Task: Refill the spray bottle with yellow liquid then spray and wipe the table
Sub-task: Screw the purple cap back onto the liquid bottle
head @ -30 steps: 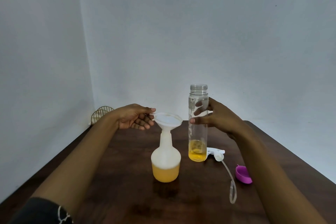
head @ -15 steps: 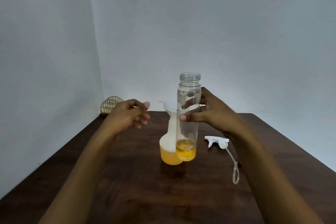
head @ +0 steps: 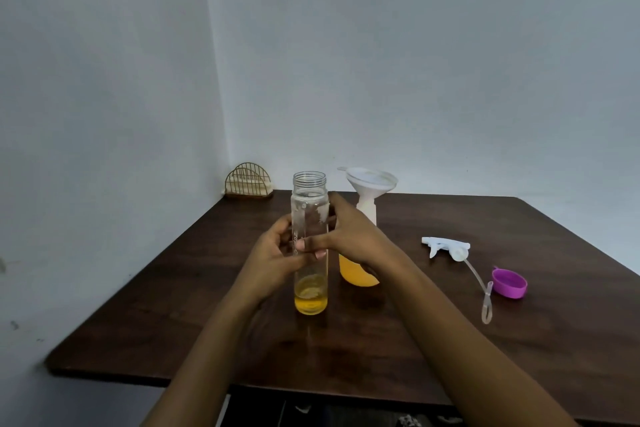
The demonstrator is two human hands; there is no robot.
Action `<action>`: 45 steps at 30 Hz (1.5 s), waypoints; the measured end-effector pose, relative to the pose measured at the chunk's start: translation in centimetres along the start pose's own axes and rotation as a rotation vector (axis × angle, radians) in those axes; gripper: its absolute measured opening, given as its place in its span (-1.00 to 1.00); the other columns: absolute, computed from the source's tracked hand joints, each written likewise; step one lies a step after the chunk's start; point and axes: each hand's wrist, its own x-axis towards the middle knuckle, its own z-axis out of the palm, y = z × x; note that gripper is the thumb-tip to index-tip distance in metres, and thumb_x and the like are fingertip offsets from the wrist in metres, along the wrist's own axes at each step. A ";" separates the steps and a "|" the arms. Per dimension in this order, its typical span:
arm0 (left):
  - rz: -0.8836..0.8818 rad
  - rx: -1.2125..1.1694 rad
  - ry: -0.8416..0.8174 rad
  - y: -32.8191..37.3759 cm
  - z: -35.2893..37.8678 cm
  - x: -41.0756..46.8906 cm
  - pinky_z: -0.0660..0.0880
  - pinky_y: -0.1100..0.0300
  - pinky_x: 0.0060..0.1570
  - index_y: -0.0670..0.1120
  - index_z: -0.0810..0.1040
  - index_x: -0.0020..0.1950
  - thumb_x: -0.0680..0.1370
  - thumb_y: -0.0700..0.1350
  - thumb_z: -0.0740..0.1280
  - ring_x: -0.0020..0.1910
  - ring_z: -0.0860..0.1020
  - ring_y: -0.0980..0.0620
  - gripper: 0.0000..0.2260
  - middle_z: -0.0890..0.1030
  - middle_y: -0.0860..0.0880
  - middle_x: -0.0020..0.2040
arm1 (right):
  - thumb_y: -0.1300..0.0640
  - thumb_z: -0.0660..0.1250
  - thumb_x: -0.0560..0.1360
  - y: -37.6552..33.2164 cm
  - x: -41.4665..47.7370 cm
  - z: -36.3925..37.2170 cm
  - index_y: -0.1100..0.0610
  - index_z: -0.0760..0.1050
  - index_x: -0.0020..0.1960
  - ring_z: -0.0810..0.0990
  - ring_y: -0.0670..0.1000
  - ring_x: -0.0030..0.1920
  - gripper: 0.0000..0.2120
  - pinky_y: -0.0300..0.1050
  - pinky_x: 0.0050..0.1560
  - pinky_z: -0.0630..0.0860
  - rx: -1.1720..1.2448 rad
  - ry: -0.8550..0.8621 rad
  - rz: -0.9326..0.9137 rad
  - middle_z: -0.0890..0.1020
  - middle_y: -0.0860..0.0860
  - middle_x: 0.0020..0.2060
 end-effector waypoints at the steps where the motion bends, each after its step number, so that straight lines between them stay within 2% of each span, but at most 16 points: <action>1: -0.007 0.001 0.010 -0.2 -0.1 0.0 0.56 0.23 -0.06 -0.02 0.47 0.25 0.36 -0.36 0.46 0.07 0.63 0.04 -0.48 0.68 -0.03 0.05 | 0.13 0.59 0.20 0.1 0.0 0.3 0.06 0.39 0.18 0.59 -0.07 0.05 -0.38 0.04 0.13 0.55 -0.005 -0.002 0.007 0.63 -0.05 0.01; 5: -0.022 0.012 0.038 -0.8 -0.3 0.1 0.56 0.23 -0.06 -0.02 0.47 0.23 0.36 -0.37 0.45 0.05 0.63 0.06 -0.49 0.67 -0.05 0.05 | 0.09 0.59 0.22 0.3 0.0 0.6 0.05 0.40 0.16 0.58 -0.07 0.04 -0.41 0.04 0.12 0.55 -0.037 -0.005 0.043 0.60 -0.08 -0.01; 8: -0.015 -0.002 0.046 -0.9 0.2 0.1 0.56 0.25 -0.10 0.01 0.47 0.20 0.35 -0.39 0.45 0.02 0.63 0.08 -0.49 0.65 -0.08 0.08 | 0.01 0.59 0.18 0.4 -0.5 0.2 0.05 0.40 0.19 0.56 -0.06 0.05 -0.35 0.02 0.12 0.54 -0.121 -0.008 0.049 0.59 -0.06 0.05; 11: 0.005 -0.020 0.083 -1.1 0.7 -0.2 0.58 0.18 -0.04 0.02 0.47 0.20 0.24 -0.11 0.51 0.02 0.64 0.05 -0.46 0.65 -0.09 0.07 | -0.05 0.58 0.19 -0.3 -1.9 -0.5 0.03 0.35 0.30 0.53 -0.05 0.13 -0.25 -0.03 0.13 0.51 -0.302 0.044 0.017 0.54 -0.04 0.16; 13: 0.000 -0.017 0.115 -1.3 1.1 -0.3 0.57 0.10 0.01 0.08 0.47 0.19 0.18 0.04 0.50 0.04 0.63 0.02 -0.42 0.65 -0.07 0.07 | -0.05 0.55 0.24 -1.1 -3.2 -1.4 0.03 0.32 0.36 0.48 -0.03 0.20 -0.24 0.01 0.18 0.48 -0.368 0.106 -0.031 0.49 -0.03 0.22; 16: 0.004 0.001 0.155 -1.4 2.0 -0.5 0.57 0.05 0.03 0.12 0.49 0.16 0.22 -0.04 0.56 0.04 0.63 0.06 -0.46 0.65 -0.04 0.07 | -0.03 0.50 0.33 -2.4 -5.4 -3.0 0.04 0.39 0.32 0.47 -0.06 0.21 -0.38 -0.01 0.19 0.47 -0.444 0.167 -0.110 0.49 -0.03 0.22; 19: 0.014 0.016 0.169 -1.4 2.9 -0.6 0.58 0.13 -0.02 0.15 0.48 0.13 0.31 -0.16 0.54 0.02 0.63 0.12 -0.52 0.65 0.02 0.06 | -0.01 0.44 0.40 -2.9 -7.5 -5.0 0.00 0.46 0.24 0.48 -0.09 0.12 -0.56 -0.06 0.11 0.47 -0.549 0.248 -0.133 0.51 -0.07 0.14; 23: 0.011 0.008 0.177 -1.1 4.2 -0.8 0.57 0.28 -0.16 0.20 0.47 0.07 0.34 -0.21 0.51 -0.06 0.63 0.23 -0.55 0.64 0.07 0.02 | 0.11 0.36 0.44 -0.2 -9.1 -9.0 0.06 0.50 0.19 0.47 0.04 0.12 -0.68 -0.08 0.05 0.41 -0.681 0.553 -0.143 0.53 0.02 0.09; 25: 0.023 -0.001 0.191 -1.1 4.6 -0.8 0.56 0.34 -0.22 0.19 0.48 0.05 0.34 -0.24 0.51 -0.09 0.63 0.24 -0.56 0.64 0.07 0.01 | 0.18 0.30 0.45 2.8 -8.9 -11.4 0.10 0.47 0.22 0.44 0.12 0.16 -0.66 -0.06 0.05 0.37 -0.761 0.672 -0.026 0.51 0.08 0.13; 27: 0.027 -0.014 0.200 -1.2 4.9 -0.9 0.54 0.36 -0.25 0.16 0.49 0.07 0.34 -0.24 0.50 -0.11 0.63 0.25 -0.56 0.64 0.07 0.01 | 0.19 0.28 0.46 6.6 -8.5 -13.6 0.15 0.40 0.29 0.40 0.18 0.24 -0.61 -0.02 0.12 0.36 -0.838 0.614 0.209 0.46 0.15 0.22; 30: 0.015 -0.023 0.209 -1.3 5.1 -1.0 0.56 0.31 -0.21 0.09 0.48 0.17 0.34 -0.22 0.50 -0.09 0.63 0.26 -0.53 0.64 0.07 0.02 | 0.10 0.26 0.50 11.2 -8.5 -14.8 0.18 0.29 0.35 0.31 0.23 0.32 -0.55 0.02 0.25 0.28 -0.888 0.367 0.512 0.38 0.22 0.30; 34: 0.012 -0.034 0.208 -1.3 5.0 -1.0 0.56 0.35 -0.23 0.11 0.46 0.17 0.34 -0.23 0.49 -0.10 0.62 0.29 -0.52 0.64 0.08 0.01 | 0.11 0.17 0.55 13.3 -8.6 -14.8 0.13 0.24 0.40 0.26 0.25 0.34 -0.57 0.05 0.26 0.30 -0.883 0.210 0.681 0.32 0.20 0.33; 38: 0.009 -0.036 0.202 -1.5 4.9 -0.9 0.56 0.17 -0.10 0.09 0.47 0.20 0.33 -0.21 0.50 -0.03 0.63 0.20 -0.50 0.64 0.04 0.06 | 0.10 0.10 0.58 14.5 -8.6 -15.2 0.08 0.37 0.31 0.31 0.21 0.29 -0.68 0.05 0.21 0.35 -0.937 0.221 0.687 0.41 0.15 0.28; 42: 0.021 -0.027 0.204 -1.4 5.0 -1.0 0.56 0.20 -0.10 0.16 0.48 0.13 0.33 -0.21 0.50 -0.02 0.63 0.19 -0.53 0.64 0.06 0.05 | 0.15 0.15 0.54 13.9 -8.6 -15.7 0.08 0.49 0.10 0.45 0.16 0.15 -0.79 -0.07 0.04 0.39 -0.937 0.301 0.604 0.55 0.11 0.15; 45: 0.020 -0.021 0.204 -1.4 5.0 -1.1 0.56 0.15 -0.06 0.19 0.48 0.11 0.34 -0.22 0.50 -0.01 0.62 0.17 -0.53 0.64 0.07 0.05 | 0.28 0.26 0.47 11.1 -8.2 -16.6 0.03 0.53 0.07 0.54 0.18 0.06 -0.76 -0.05 0.03 0.49 -0.750 0.334 0.478 0.57 0.15 0.10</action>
